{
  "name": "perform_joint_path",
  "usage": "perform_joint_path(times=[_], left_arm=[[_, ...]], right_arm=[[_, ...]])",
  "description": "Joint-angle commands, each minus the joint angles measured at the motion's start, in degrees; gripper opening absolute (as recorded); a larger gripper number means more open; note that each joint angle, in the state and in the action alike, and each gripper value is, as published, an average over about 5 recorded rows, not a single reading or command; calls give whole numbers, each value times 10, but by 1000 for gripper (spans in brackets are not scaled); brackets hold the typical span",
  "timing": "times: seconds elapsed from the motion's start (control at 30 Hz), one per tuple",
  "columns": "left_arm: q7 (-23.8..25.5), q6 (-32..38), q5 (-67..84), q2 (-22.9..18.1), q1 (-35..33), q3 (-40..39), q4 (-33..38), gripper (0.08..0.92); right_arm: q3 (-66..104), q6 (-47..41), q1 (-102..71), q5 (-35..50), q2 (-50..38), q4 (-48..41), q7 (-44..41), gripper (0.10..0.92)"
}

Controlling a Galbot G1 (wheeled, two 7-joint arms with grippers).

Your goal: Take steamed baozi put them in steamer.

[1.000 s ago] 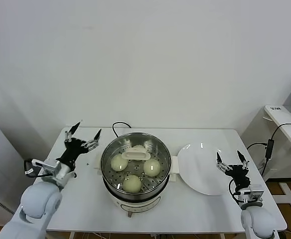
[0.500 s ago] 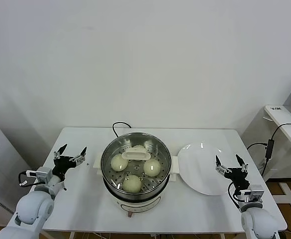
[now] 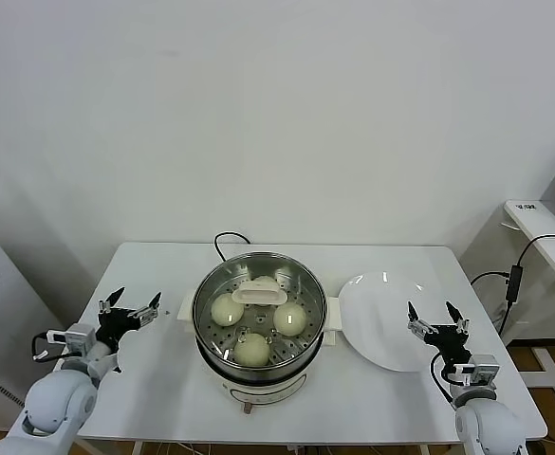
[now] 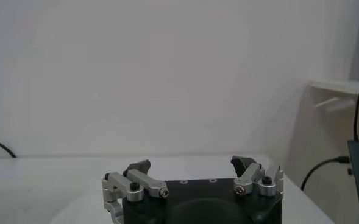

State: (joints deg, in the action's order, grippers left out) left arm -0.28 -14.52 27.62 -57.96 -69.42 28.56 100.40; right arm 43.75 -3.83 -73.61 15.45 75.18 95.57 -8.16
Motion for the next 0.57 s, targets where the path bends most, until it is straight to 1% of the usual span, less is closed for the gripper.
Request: perform_joint_path(times=[0.03,0.57], left_arm=[[1,-11,23,3,-3,5,-6,823],[-8,-23,28,-3,-2,11,2,823]], right_arm=[[0,-12,0,2,0,3,4,823],[4,-11,0,5,0,-3,2,823]])
